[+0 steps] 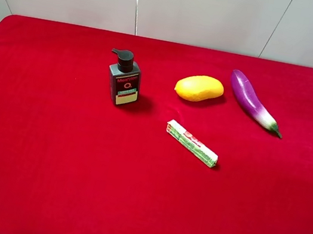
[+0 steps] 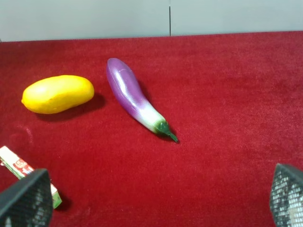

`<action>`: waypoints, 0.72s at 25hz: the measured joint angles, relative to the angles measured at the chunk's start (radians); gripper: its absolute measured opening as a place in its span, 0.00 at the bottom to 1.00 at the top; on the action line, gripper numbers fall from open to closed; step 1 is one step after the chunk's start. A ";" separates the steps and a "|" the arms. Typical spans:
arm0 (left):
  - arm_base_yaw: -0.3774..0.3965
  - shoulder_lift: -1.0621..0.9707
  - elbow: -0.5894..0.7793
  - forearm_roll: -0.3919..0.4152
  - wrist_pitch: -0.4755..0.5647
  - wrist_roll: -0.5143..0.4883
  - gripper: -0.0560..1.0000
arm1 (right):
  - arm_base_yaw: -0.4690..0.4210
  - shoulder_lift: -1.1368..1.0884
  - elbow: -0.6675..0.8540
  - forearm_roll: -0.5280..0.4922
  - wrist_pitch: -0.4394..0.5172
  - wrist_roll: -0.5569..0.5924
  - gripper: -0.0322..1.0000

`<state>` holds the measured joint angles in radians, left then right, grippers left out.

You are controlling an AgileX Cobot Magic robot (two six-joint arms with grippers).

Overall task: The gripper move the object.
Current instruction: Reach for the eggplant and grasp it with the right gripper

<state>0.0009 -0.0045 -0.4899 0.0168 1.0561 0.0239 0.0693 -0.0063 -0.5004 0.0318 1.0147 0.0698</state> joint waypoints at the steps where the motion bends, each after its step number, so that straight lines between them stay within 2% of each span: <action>1: 0.000 0.000 0.000 0.000 0.000 0.000 0.98 | 0.000 0.000 0.000 0.000 0.000 0.000 0.70; 18: 0.000 0.000 0.000 0.000 0.000 0.000 0.98 | 0.000 0.000 -0.007 0.022 -0.013 0.000 0.70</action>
<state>0.0009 -0.0045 -0.4899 0.0168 1.0561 0.0239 0.0693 -0.0065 -0.5078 0.0539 1.0019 0.0698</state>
